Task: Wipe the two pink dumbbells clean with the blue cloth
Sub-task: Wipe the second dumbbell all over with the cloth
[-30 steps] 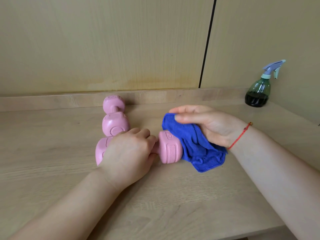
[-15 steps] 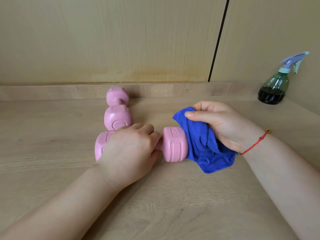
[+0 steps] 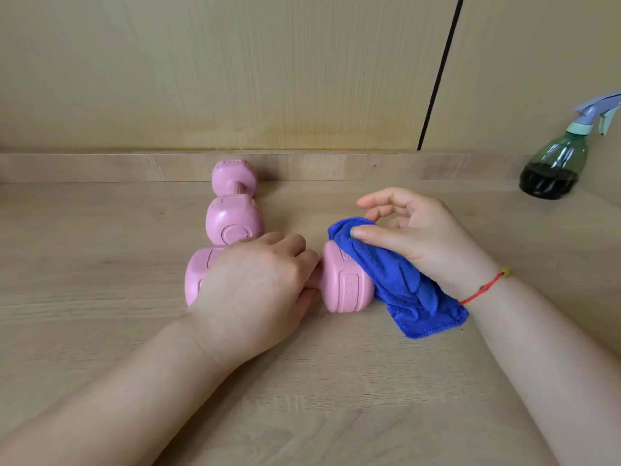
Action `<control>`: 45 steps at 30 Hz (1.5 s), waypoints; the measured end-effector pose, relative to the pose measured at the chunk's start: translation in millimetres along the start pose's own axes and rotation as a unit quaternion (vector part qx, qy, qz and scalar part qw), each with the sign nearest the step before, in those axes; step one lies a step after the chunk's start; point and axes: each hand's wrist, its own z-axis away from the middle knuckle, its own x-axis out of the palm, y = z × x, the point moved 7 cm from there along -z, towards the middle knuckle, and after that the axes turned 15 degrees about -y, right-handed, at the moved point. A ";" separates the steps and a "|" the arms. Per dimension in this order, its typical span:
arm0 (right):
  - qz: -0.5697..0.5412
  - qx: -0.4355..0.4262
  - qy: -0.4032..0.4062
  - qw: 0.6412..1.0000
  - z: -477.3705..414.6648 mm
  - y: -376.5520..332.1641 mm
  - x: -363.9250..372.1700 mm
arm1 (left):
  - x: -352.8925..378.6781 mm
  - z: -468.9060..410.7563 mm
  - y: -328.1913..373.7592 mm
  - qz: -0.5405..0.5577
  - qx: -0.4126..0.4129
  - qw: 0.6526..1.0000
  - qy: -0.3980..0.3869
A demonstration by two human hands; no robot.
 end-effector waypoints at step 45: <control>-0.088 0.062 -0.039 0.993 3.6 10.5 34.6 | 8.2 -0.7 -1.9 0.013 0.010 0.999 0.035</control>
